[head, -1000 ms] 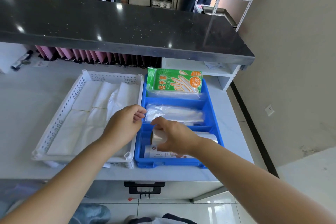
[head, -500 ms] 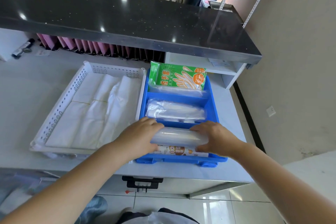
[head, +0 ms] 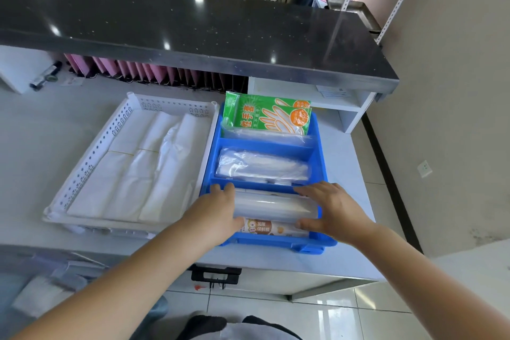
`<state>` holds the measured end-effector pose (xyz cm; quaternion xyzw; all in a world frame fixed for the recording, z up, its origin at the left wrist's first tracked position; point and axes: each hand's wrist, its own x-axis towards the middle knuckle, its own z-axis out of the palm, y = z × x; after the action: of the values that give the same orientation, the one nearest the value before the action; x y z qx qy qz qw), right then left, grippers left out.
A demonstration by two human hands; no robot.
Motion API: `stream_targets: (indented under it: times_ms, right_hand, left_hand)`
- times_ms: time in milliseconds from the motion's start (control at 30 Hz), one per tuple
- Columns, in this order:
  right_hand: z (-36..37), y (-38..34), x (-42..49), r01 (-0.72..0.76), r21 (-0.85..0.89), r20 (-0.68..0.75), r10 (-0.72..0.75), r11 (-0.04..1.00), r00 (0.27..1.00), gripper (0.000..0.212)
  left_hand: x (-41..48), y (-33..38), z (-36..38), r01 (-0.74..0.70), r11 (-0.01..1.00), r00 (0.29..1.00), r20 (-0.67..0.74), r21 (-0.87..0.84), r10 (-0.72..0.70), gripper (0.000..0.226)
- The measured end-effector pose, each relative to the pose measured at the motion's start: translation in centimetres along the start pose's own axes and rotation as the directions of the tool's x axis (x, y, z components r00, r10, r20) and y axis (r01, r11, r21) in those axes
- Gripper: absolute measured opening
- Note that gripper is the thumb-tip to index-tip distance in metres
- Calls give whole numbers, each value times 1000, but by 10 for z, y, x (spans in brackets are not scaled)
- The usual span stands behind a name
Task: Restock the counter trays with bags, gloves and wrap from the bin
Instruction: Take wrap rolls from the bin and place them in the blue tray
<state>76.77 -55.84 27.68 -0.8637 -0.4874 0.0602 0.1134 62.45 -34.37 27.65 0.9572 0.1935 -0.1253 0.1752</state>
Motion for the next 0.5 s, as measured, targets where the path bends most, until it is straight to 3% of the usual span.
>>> stream_targets:
  times_ms: [167, 500]
  right_hand:
    - [4, 7, -3, 94, 34, -69, -91, 995, 993, 58]
    - [7, -19, 26, 332, -25, -76, -333, 943, 940, 55]
  left_hand:
    - [-1, 3, 8, 96, 987, 989, -96, -127, -108, 49]
    - [-15, -1, 29, 102, 952, 956, -236, -290, -174, 66]
